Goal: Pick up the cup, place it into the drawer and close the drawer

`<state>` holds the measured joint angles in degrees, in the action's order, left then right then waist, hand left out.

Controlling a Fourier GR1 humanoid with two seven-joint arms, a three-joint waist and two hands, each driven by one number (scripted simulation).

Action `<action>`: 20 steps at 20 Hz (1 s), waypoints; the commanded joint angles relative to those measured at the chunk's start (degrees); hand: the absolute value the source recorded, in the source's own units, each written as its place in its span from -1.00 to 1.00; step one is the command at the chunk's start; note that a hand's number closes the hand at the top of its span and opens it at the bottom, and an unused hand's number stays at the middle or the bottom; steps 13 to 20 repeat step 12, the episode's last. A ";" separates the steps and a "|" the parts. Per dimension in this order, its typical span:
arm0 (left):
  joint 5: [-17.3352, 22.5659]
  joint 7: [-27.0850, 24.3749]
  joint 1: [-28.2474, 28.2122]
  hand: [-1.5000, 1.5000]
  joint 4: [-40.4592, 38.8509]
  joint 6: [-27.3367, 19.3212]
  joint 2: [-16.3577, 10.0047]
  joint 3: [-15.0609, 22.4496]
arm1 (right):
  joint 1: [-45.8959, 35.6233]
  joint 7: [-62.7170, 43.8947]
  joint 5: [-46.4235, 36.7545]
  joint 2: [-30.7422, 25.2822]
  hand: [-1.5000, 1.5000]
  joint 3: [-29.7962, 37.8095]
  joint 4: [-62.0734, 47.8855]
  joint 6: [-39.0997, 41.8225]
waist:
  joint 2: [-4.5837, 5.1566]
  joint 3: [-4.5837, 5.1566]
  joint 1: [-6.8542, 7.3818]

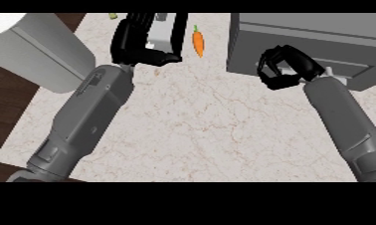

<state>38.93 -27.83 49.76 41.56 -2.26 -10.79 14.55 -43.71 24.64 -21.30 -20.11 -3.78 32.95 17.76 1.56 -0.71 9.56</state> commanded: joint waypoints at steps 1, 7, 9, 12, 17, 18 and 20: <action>-0.08 -0.03 -1.05 -1.00 1.23 1.35 -0.15 0.57 | -10.30 -5.14 0.20 -5.40 1.00 4.94 -2.92 -4.99 | 1.10 0.50 2.63; 0.28 0.14 -1.98 -1.00 2.11 2.96 -0.64 0.65 | -9.31 -5.11 2.35 -7.49 1.00 6.21 -0.54 -2.43 | 1.38 0.55 3.31; 0.47 0.37 -2.32 -1.00 2.13 3.22 -0.96 0.48 | -9.04 -4.82 3.38 -8.04 1.00 6.72 0.15 -0.94 | 1.43 0.52 3.26; 0.81 0.45 -3.18 -1.00 2.93 4.11 -1.24 0.48 | -8.30 -5.07 4.01 -8.58 1.00 6.90 0.86 0.19 | 1.14 0.54 3.95; 0.81 0.45 -3.18 -1.00 2.93 4.11 -1.24 0.48 | -8.30 -5.07 4.01 -8.58 1.00 6.90 0.86 0.19 | 1.14 0.54 3.95; 0.81 0.45 -3.18 -1.00 2.93 4.11 -1.24 0.48 | -8.30 -5.07 4.01 -8.58 1.00 6.90 0.86 0.19 | 1.14 0.54 3.95; 0.81 0.45 -3.18 -1.00 2.93 4.11 -1.24 0.48 | -8.30 -5.07 4.01 -8.58 1.00 6.90 0.86 0.19 | 1.14 0.54 3.95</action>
